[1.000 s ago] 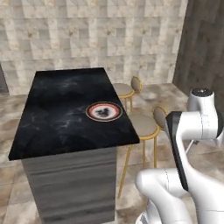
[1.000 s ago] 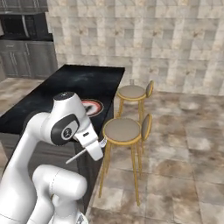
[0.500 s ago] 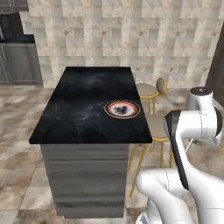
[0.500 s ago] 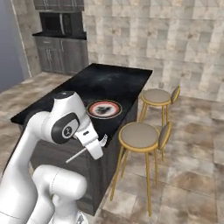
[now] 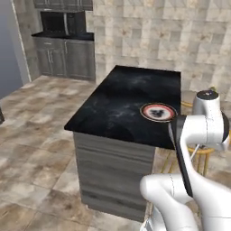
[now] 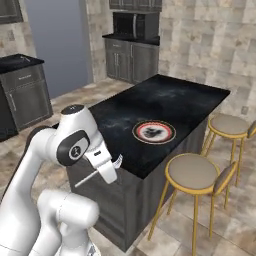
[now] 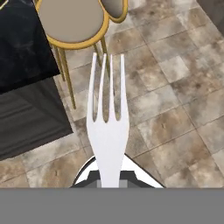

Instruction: Take the fork and place it on the left side of the plate. Then take the spoon and place it on the right side of the plate. Make sure they're directly next to the plate.

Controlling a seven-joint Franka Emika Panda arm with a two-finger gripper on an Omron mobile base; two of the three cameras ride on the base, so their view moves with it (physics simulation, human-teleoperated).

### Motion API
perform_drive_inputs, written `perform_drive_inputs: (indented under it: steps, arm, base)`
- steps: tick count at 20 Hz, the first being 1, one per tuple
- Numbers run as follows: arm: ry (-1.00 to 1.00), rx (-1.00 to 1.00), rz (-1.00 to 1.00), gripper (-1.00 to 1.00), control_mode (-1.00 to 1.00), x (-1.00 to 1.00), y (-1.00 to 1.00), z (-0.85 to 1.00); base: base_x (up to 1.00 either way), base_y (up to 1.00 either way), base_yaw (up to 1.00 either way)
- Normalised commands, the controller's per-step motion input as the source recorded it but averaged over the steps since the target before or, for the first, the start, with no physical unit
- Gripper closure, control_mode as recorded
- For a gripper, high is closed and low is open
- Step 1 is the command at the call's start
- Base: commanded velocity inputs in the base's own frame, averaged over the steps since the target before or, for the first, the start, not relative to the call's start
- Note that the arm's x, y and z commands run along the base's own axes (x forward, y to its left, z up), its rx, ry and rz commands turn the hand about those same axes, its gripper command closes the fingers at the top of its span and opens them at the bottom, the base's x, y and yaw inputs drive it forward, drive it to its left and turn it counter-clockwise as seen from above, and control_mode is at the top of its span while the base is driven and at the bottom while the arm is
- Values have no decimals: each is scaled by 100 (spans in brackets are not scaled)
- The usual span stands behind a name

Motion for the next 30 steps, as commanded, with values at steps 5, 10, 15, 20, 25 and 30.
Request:
perform_drive_inputs:
  steps: [5, 10, 15, 20, 25, 30]
  arm:
    - [0, 0, 0, 100, 100, 0, 0, 0]
    - [0, 0, 0, 100, 100, 0, 0, 0]
    - [0, 0, 0, 100, 100, 0, 0, 0]
    - [0, 0, 0, 100, 100, 0, 0, 0]
    - [0, 0, 0, 100, 100, 0, 0, 0]
    - [0, 0, 0, 100, 100, 0, 0, 0]
  base:
    - [0, -59, 55]
    - [0, -59, 57]
    - [0, -64, 58]
    - [0, -73, 58]
    - [-1, -80, 55]
    - [-3, -47, 44]
